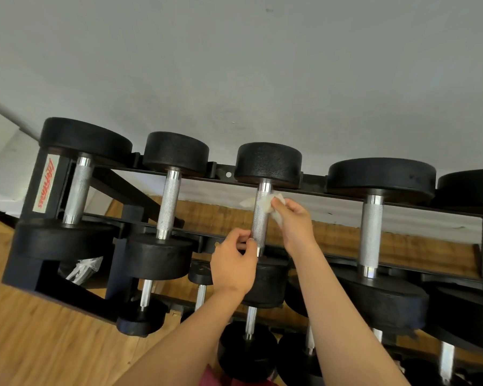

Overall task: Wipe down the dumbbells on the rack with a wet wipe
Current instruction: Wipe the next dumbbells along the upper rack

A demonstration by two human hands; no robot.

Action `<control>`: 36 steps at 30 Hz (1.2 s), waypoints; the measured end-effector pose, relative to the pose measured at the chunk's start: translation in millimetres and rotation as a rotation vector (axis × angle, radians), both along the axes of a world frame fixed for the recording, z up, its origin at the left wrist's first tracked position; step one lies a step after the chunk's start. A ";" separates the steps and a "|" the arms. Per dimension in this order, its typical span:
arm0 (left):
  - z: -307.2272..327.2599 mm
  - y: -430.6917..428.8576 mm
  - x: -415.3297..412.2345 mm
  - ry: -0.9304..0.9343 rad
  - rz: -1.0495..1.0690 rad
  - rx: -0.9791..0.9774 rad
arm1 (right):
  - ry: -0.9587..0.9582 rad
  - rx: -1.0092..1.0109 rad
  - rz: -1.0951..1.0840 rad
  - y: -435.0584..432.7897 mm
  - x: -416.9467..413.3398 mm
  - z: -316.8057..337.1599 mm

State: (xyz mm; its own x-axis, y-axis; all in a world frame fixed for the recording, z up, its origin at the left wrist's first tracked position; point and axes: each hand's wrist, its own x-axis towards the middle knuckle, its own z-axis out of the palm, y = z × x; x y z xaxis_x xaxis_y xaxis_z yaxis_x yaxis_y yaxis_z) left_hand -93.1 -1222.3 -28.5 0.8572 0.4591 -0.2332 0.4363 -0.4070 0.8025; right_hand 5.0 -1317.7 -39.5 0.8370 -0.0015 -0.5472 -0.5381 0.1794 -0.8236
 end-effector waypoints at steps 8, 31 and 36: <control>-1.5 -0.2 -1.0 -0.020 0.001 0.007 | 0.030 0.005 -0.009 7.9 0.3 2.9; -3.4 -0.4 -0.6 -0.017 0.027 0.003 | -0.019 -0.062 0.105 5.9 10.3 1.0; -4.8 -0.1 -0.5 -0.029 0.029 0.009 | -0.055 -0.153 0.007 -5.5 -3.6 2.2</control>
State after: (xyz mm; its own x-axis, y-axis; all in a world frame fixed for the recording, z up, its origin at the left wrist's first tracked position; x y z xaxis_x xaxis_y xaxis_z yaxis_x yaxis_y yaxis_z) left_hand -93.6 -1222.4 -33.3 0.8500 0.4857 -0.2039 0.4242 -0.4017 0.8116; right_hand 1.3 -1323.3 -37.3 0.8659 -0.0752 -0.4946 -0.4925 0.0462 -0.8691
